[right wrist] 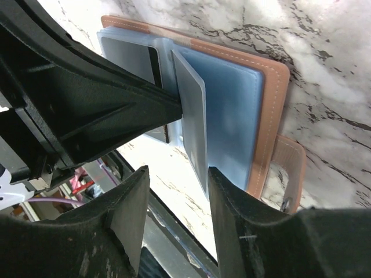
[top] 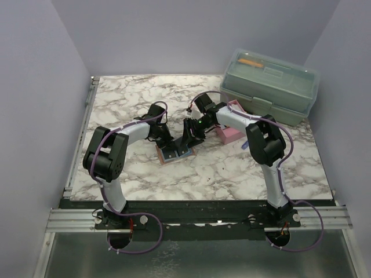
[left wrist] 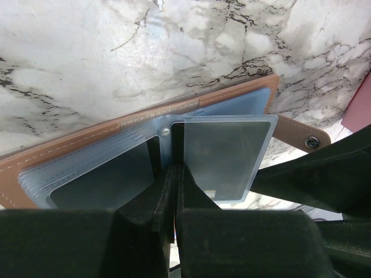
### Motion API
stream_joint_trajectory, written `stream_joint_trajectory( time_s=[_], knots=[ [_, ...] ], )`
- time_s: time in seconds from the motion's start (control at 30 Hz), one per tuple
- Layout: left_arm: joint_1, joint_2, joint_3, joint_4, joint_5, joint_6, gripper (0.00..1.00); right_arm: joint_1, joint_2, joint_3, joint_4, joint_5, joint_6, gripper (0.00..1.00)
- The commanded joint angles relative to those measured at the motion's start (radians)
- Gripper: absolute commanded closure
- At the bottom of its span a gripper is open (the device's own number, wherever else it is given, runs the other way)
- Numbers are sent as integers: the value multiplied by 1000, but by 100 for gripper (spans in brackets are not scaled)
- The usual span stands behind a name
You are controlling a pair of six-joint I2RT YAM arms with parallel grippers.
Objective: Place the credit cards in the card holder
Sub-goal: Turn over the card slot in the card holder.
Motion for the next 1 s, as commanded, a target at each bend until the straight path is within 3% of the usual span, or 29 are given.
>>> stream_joint_trajectory(
  time_s=[0.0, 0.13, 0.3, 0.43, 0.6, 0.73, 0.87, 0.97],
  knots=[
    [2, 9, -20, -17, -3, 21, 96, -4, 18, -11, 54, -89, 26, 54],
    [4, -50, -12, -24, -9, 10, 93, -2, -1, -20, 102, -138, 49, 59],
    [15, -193, -19, -97, -36, -10, 69, 10, -13, -11, 124, -166, 64, 59],
    [44, -354, -51, -215, -93, 6, 65, 51, 11, 31, 111, -156, 66, 57],
    [163, -585, -104, -375, -203, 54, 54, 131, 39, 82, 120, -142, 112, 53],
    [197, -688, -108, -438, -240, 73, 51, 157, 30, 143, 57, -155, 50, 49],
    [198, -712, -118, -423, -186, 31, 44, 85, -101, 102, -3, -46, -14, 42],
    [197, -704, -122, -383, -126, 24, 39, 20, -161, 133, -146, 107, -113, 40]
  ],
)
